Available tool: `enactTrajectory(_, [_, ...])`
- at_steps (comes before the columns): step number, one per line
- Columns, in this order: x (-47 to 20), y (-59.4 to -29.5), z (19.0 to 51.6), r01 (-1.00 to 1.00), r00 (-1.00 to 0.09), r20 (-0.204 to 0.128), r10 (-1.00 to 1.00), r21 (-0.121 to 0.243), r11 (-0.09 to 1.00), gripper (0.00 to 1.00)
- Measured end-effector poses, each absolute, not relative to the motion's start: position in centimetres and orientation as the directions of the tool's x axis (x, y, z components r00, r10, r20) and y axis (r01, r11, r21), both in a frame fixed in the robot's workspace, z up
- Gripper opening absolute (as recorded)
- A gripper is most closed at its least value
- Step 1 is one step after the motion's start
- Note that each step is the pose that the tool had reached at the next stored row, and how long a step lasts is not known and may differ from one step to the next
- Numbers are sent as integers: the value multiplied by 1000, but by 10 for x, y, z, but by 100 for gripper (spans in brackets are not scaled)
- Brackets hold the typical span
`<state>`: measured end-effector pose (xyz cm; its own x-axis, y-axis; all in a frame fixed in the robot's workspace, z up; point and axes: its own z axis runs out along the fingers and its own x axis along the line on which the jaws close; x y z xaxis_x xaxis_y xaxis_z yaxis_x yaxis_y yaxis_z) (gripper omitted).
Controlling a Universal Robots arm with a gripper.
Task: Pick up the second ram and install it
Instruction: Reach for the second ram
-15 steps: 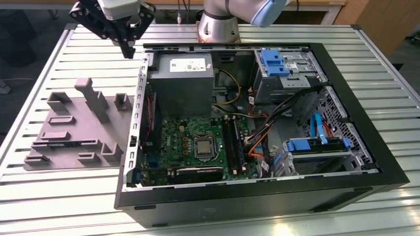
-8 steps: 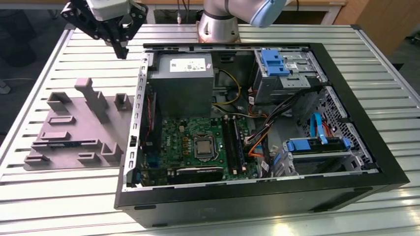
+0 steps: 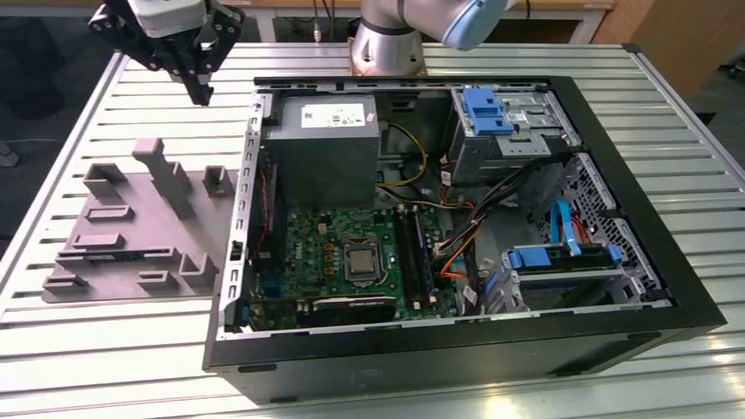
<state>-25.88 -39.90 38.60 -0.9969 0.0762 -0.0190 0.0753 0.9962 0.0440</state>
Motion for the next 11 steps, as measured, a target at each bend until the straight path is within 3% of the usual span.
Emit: enactTrajectory(11, [-280,-399,385,75,-997,-18,76,44,996,11])
